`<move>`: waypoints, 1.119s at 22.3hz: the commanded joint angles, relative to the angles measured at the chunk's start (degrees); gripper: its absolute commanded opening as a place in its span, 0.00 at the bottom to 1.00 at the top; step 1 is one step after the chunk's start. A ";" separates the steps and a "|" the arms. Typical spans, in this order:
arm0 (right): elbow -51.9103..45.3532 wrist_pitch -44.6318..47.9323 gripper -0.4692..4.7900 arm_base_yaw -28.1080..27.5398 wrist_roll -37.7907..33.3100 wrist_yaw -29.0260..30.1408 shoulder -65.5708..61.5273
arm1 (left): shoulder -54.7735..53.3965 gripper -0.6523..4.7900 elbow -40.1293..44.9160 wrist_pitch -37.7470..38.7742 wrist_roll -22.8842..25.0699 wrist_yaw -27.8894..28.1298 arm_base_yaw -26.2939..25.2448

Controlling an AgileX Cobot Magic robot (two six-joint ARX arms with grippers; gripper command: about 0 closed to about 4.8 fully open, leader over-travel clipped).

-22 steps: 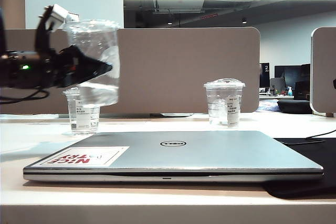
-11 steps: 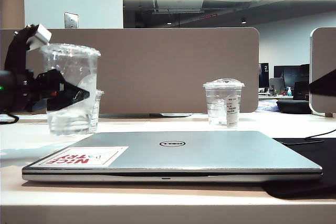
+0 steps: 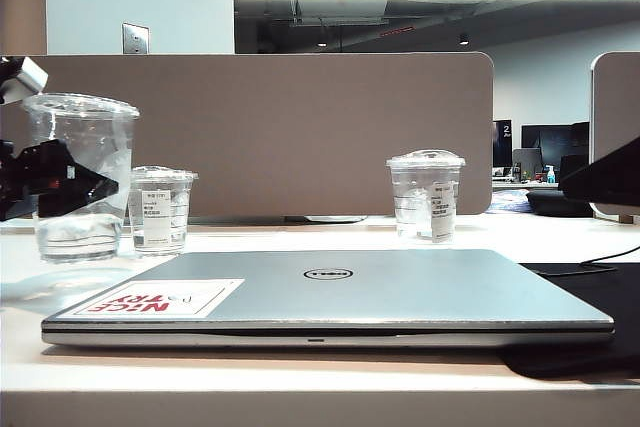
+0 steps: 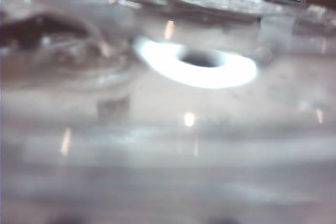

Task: Pick up the coffee cup on the middle and place it on the left side of the laptop.

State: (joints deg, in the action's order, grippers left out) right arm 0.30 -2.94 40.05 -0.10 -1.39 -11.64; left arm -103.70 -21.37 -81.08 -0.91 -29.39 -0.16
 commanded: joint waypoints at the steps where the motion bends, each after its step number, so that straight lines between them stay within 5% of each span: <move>1: -0.22 1.05 0.08 0.26 -0.07 0.02 -0.02 | -0.52 0.61 -0.15 -1.25 -0.35 -1.86 0.09; 13: -0.22 1.03 0.08 0.33 -0.07 0.02 -0.09 | -5.14 0.62 -0.11 -2.10 -1.03 -3.39 0.09; 21: -0.22 1.03 0.08 0.33 -0.07 0.02 -0.37 | -5.16 0.89 0.26 -1.97 -1.42 -3.76 0.07; 22: -0.22 1.03 0.08 0.33 -0.07 0.02 -0.37 | -5.07 0.98 0.48 -1.99 -1.73 -4.55 0.07; 25: -0.22 1.03 0.08 0.33 -0.07 0.02 -0.37 | -4.20 1.00 1.38 -1.99 -4.02 -5.84 0.04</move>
State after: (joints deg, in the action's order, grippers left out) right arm 0.30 -2.94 40.29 -0.10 -1.34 -12.03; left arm -108.75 -20.43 -81.89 -3.40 -34.20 -0.03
